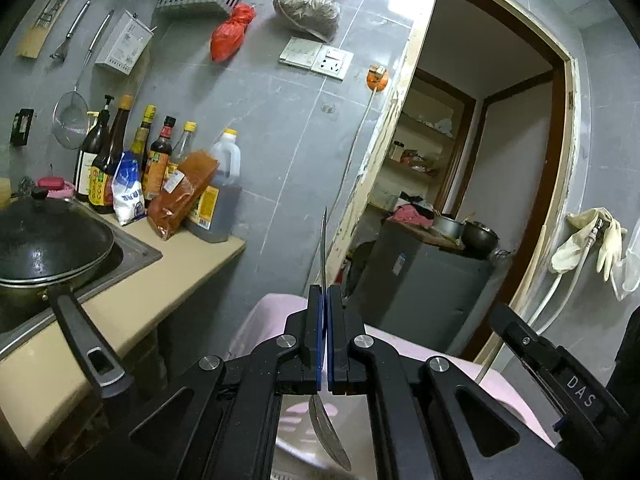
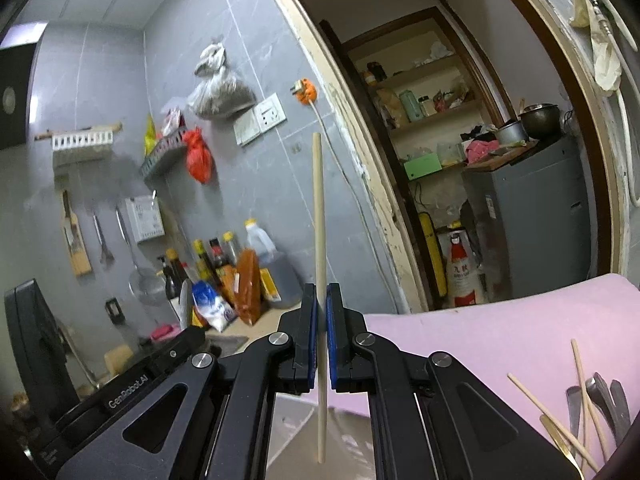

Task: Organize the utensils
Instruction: 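Lift the spoon with the left tool while the right tool lifts the chopstick toward the caddy, then open the left tool over the caddy while the right tool drops its chopstick in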

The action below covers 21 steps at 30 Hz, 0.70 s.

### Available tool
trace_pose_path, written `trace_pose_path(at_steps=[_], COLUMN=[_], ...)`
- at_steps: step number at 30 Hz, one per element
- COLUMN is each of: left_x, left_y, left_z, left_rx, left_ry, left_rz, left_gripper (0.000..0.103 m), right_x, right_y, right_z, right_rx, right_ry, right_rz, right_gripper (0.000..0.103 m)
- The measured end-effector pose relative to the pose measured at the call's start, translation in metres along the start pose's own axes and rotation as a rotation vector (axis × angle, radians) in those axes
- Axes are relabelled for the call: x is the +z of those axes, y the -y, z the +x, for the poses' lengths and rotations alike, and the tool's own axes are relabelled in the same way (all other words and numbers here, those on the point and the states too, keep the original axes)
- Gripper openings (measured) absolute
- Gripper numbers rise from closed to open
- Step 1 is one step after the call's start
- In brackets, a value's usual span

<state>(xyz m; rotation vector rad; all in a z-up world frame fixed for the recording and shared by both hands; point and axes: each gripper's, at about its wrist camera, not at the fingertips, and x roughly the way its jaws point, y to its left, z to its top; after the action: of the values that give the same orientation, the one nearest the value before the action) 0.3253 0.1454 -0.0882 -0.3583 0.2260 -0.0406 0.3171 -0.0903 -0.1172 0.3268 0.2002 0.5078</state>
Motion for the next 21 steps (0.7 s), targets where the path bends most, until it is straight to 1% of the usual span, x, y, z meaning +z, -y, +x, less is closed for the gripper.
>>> trace_pose_path(at_steps=[4, 7, 10, 11, 12, 13, 14, 15, 16, 17, 18, 19, 20, 21], left_x=[-0.004, -0.005, -0.006, -0.005, -0.005, -0.004, -0.002, 0.000, 0.002, 0.006, 0.009, 0.013, 0.017, 0.021], left_y=[-0.001, -0.003, -0.006, -0.006, -0.005, -0.005, -0.004, -0.003, -0.002, 0.002, 0.005, 0.010, 0.013, 0.018], left_z=[0.001, -0.002, -0.004, -0.005, -0.007, -0.011, -0.014, -0.019, -0.022, -0.025, -0.027, -0.031, -0.033, -0.038], left_rx=[-0.006, -0.034, -0.068, -0.074, -0.070, -0.065, -0.064, -0.059, -0.055, -0.054, -0.049, -0.043, -0.040, -0.035], left_ry=[-0.042, -0.090, -0.165, -0.190, -0.206, -0.212, -0.211, -0.206, -0.205, -0.208, -0.212, -0.213, -0.210, -0.197], left_rz=[0.019, 0.011, -0.008, -0.012, -0.010, -0.008, -0.010, -0.012, -0.012, -0.009, -0.003, 0.004, 0.007, 0.011], left_gripper=[0.000, 0.000, 0.001, 0.005, 0.014, 0.020, 0.030, 0.036, 0.037, 0.038, 0.043, 0.047, 0.056, 0.064], right_x=[-0.002, -0.003, -0.004, -0.004, -0.002, 0.000, 0.003, 0.006, 0.011, 0.015, 0.021, 0.025, 0.031, 0.039], right_y=[-0.003, -0.005, -0.006, -0.005, -0.005, -0.005, -0.006, -0.006, -0.006, -0.006, -0.006, -0.005, -0.005, -0.003], right_z=[-0.001, -0.001, -0.002, -0.003, -0.006, -0.009, -0.012, -0.014, -0.018, -0.021, -0.025, -0.029, -0.033, -0.039], right_rx=[-0.002, -0.005, -0.007, -0.006, -0.006, -0.004, -0.003, 0.000, 0.005, 0.005, 0.004, 0.003, 0.000, -0.006], right_ry=[-0.037, -0.086, -0.131, -0.142, -0.148, -0.148, -0.145, -0.141, -0.135, -0.131, -0.123, -0.116, -0.104, -0.091], right_rz=[-0.026, -0.046, -0.049, -0.047, -0.041, -0.038, -0.035, -0.033, -0.028, -0.023, -0.020, -0.018, -0.015, -0.013], right_gripper=[0.003, 0.004, 0.011, 0.017, 0.021, 0.026, 0.027, 0.027, 0.028, 0.033, 0.036, 0.045, 0.057, 0.062])
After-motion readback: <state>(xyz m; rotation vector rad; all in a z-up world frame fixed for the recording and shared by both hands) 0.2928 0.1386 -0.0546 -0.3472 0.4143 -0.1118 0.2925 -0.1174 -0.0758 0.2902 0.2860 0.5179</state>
